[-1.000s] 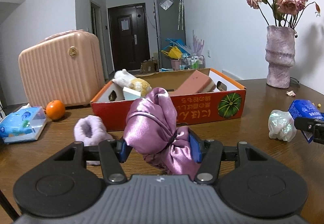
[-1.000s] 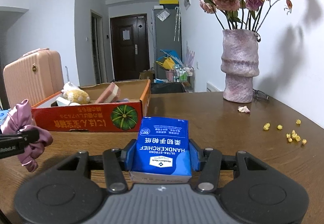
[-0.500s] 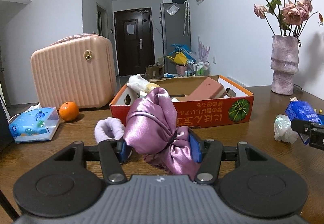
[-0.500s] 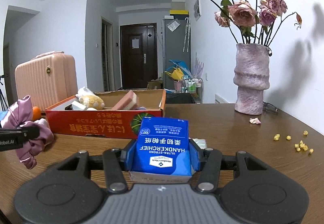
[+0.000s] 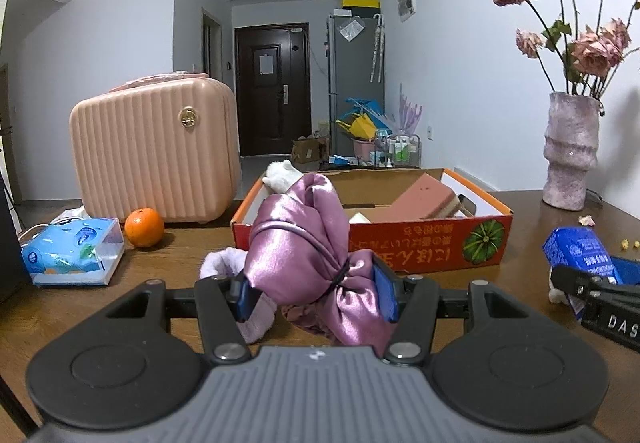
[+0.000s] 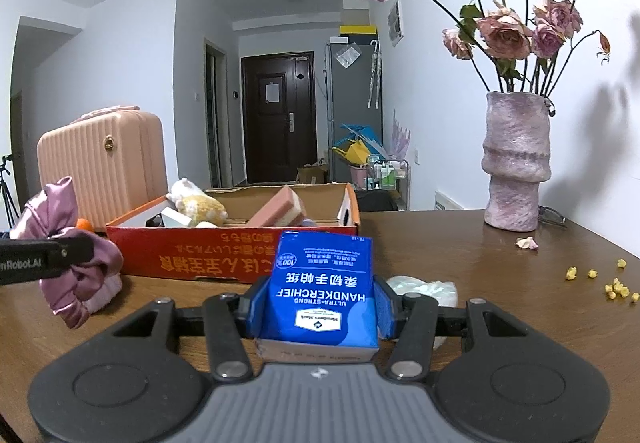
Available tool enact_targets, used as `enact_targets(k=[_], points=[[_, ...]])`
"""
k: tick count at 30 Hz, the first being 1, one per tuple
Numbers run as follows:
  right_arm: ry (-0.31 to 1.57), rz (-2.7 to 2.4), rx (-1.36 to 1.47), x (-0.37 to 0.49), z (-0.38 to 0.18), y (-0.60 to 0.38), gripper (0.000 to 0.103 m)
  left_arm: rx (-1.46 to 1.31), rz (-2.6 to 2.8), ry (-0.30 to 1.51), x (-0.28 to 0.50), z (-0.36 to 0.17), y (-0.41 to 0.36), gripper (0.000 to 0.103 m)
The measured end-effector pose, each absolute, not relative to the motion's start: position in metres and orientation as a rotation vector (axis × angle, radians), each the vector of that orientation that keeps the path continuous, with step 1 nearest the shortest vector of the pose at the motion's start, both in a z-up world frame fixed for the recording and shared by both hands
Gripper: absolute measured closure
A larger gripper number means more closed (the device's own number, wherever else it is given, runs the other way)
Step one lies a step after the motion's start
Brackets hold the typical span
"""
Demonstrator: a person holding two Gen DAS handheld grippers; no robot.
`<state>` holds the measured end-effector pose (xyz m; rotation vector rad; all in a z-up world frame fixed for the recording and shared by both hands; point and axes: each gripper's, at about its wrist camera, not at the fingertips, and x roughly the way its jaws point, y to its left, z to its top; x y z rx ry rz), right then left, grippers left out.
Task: Organize soft objects
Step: 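Carry the scrunchie and handkerchief pack in both grippers over the cardboard box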
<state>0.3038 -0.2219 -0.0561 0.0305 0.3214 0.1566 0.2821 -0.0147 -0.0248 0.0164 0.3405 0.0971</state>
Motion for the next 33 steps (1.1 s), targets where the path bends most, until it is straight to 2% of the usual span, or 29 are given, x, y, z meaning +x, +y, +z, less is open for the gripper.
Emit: enact_targets(k=[33], points=[[0.218,0.108,0.089,0.397,-0.040,-0.169,0.051,-0.111,0.165,0.259,0.370,0.007,0.012,0.046]])
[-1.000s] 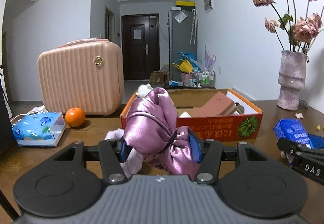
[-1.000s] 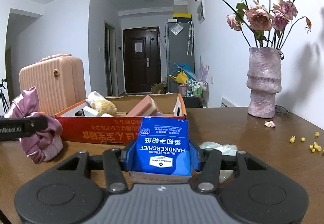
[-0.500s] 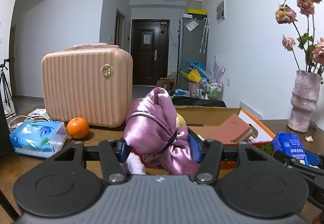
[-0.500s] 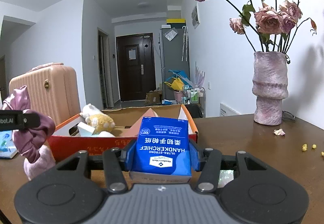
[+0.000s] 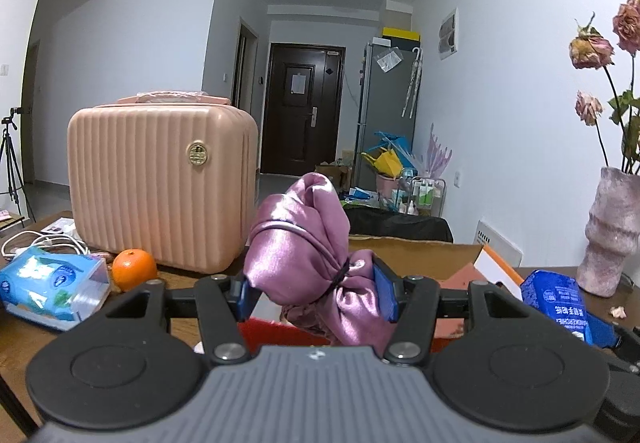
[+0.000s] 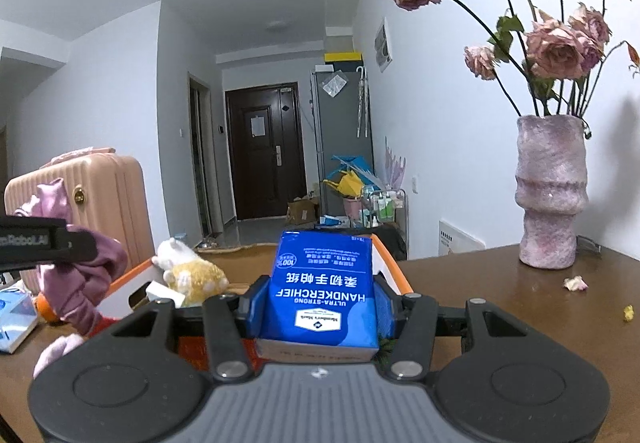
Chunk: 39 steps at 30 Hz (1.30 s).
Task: Organize soft objects
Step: 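Carry the scrunchie and handkerchief pack in both grippers over the cardboard box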
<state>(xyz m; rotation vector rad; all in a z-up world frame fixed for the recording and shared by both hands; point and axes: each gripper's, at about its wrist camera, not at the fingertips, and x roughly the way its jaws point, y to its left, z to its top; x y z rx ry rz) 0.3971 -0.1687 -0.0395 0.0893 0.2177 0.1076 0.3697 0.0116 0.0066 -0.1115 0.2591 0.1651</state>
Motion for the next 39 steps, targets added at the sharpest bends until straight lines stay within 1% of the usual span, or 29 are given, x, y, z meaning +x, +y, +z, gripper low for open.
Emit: enact_targets(k=[18,39], points=[[0.152,0.103,0.101,0.462,-0.021,-0.153,0.051,-0.143,0.171,0.261,0.435,0.008,0.009,0.045],[0.180,0.128,0.068,0.521,-0.022,-0.134,0.051,-0.117,0.194,0.277,0.476,-0.003,0.007,0.045]])
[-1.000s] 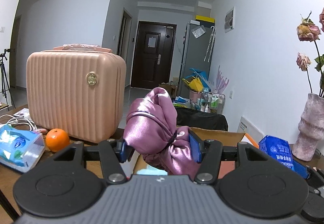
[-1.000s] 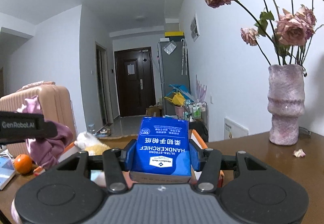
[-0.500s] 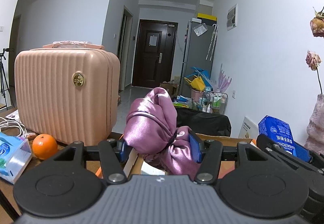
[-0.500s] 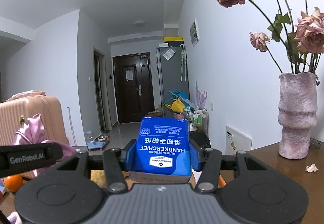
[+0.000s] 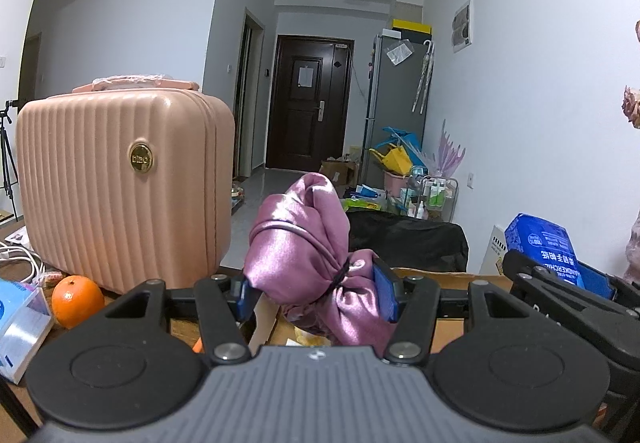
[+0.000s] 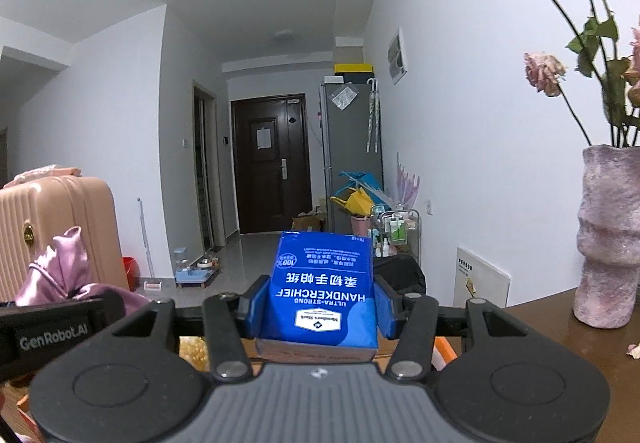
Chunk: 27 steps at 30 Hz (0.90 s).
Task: Organize soft objects
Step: 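Carry the scrunchie and handkerchief pack in both grippers over the cardboard box, then open both grippers to drop the scrunchie and handkerchief pack into the box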
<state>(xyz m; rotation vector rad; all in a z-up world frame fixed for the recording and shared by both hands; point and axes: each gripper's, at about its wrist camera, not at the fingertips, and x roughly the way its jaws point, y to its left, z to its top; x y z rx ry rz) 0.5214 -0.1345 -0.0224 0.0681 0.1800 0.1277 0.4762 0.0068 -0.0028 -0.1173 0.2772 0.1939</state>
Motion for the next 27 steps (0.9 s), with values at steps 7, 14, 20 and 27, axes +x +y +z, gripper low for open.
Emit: enact_targets(k=[7,14,20,27], points=[[0.194,0.146,0.038,0.532,-0.025,-0.128,0.051,-0.110,0.200,0.292,0.483,-0.005,0.006,0.045],[0.211,0.134,0.041,0.537,-0.020,-0.133,0.047,-0.115,0.201,0.300,0.484,-0.002,0.008,0.031],[0.222,0.106,0.076,0.539,-0.019,-0.140,0.017,-0.115,0.248,0.298,0.485,-0.003,0.011,0.008],[0.229,0.072,0.117,0.540,-0.020,-0.148,0.000,-0.144,0.299,0.307,0.487,-0.005,0.020,0.000]])
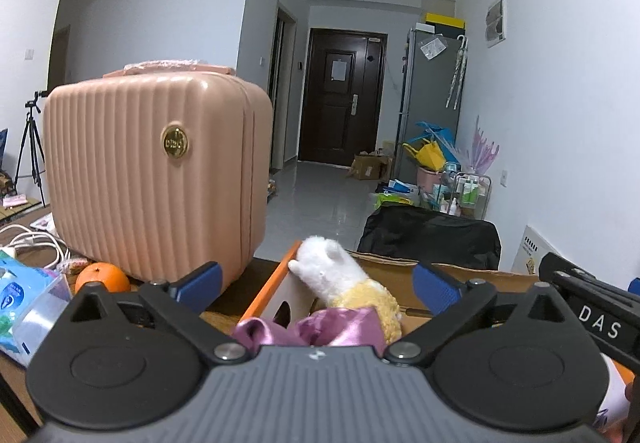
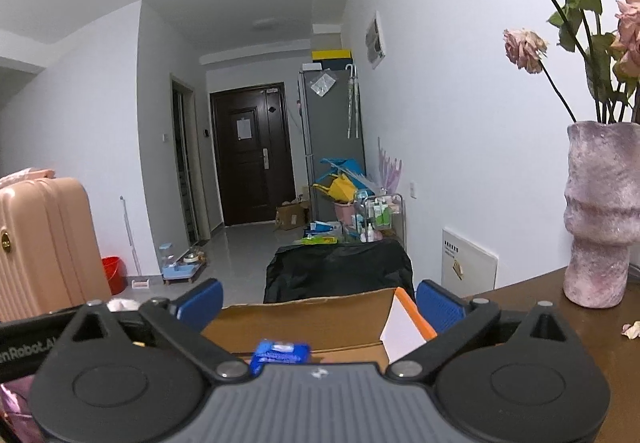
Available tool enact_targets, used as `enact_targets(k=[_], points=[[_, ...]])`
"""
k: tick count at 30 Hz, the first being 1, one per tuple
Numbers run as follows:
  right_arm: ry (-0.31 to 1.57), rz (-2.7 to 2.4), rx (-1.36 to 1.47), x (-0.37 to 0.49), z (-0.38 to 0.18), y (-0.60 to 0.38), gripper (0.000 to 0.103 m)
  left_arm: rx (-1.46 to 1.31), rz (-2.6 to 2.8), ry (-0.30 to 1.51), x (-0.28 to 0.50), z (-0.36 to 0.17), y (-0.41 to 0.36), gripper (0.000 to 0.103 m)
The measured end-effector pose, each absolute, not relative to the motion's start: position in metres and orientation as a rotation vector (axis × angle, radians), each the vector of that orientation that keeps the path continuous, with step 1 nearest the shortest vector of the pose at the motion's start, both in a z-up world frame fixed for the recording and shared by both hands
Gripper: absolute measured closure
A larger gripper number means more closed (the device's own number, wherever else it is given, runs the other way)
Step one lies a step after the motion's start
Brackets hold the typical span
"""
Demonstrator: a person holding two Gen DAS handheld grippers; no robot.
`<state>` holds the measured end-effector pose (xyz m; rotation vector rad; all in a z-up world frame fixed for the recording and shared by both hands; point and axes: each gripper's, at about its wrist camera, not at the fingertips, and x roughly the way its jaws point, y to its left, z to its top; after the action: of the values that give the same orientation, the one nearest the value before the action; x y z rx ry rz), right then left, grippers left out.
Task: Organize soft objects
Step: 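Open both grippers to drop the scrunchie and handkerchief pack into the box, then move both tools back toward the remaining items on the table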
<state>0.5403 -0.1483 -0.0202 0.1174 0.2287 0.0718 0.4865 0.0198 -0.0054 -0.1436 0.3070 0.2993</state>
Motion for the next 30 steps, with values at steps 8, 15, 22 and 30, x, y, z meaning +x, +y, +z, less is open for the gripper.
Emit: enact_targets(k=[8,15,22,30], points=[[0.235,0.070,0.111,0.536,-0.023,-0.147,0.000,-0.145,0.307,0.309,0.486,-0.006,0.021,0.000],[0.227,0.066,0.107,0.525,-0.027,-0.147,0.000,-0.142,0.304,0.303,0.480,-0.005,0.019,0.000],[0.222,0.065,0.089,0.510,-0.029,-0.148,0.000,-0.141,0.295,0.296,0.468,-0.004,0.023,0.000],[0.212,0.083,0.056,0.481,-0.031,-0.151,0.000,-0.129,0.270,0.288,0.444,-0.005,0.027,0.000]])
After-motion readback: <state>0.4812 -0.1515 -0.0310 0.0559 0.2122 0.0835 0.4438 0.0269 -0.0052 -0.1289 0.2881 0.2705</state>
